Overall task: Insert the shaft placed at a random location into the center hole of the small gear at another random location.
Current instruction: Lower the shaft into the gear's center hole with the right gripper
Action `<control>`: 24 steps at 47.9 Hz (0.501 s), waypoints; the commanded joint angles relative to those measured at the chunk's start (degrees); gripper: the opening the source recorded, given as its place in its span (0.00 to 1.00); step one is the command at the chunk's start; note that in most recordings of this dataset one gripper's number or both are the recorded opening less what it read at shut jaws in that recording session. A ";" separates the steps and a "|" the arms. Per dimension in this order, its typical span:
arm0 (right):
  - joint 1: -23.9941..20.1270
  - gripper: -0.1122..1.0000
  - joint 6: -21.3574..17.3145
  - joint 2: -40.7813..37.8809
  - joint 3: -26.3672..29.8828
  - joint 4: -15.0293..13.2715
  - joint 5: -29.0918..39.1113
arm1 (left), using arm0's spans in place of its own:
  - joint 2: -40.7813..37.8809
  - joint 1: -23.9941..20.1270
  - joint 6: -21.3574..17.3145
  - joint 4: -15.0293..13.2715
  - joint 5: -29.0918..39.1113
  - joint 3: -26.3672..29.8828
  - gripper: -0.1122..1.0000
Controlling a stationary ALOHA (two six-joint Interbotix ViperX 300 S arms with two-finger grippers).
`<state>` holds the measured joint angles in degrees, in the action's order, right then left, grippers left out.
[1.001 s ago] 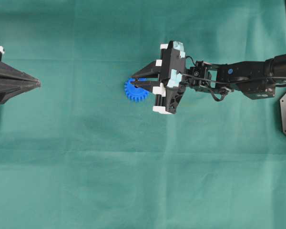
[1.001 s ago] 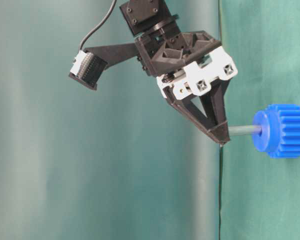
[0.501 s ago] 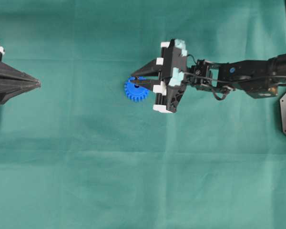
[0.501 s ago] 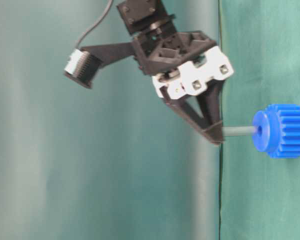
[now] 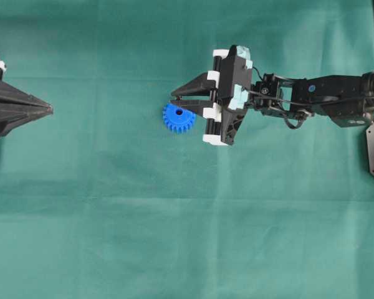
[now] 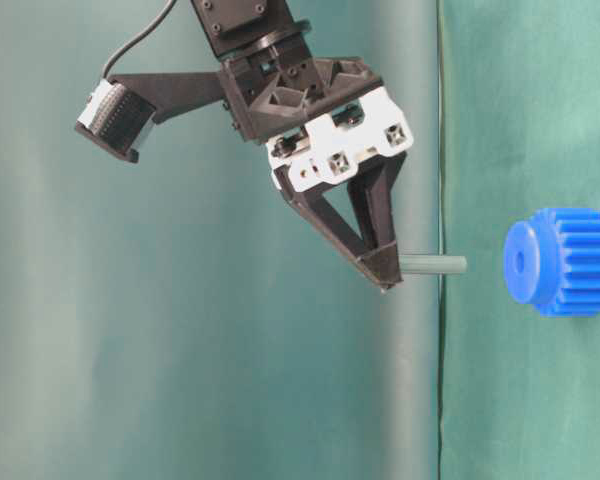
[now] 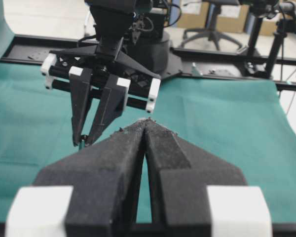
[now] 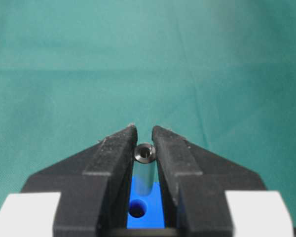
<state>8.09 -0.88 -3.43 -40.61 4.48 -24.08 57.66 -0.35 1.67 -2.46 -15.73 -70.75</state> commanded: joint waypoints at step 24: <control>-0.26 0.24 -0.53 -3.87 1.32 0.44 -1.93 | -0.18 -0.09 -0.09 -0.09 -0.35 0.53 0.10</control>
<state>8.00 -1.32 -8.09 -40.61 4.75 -25.31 57.66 -0.26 1.67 -2.46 -15.73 -70.75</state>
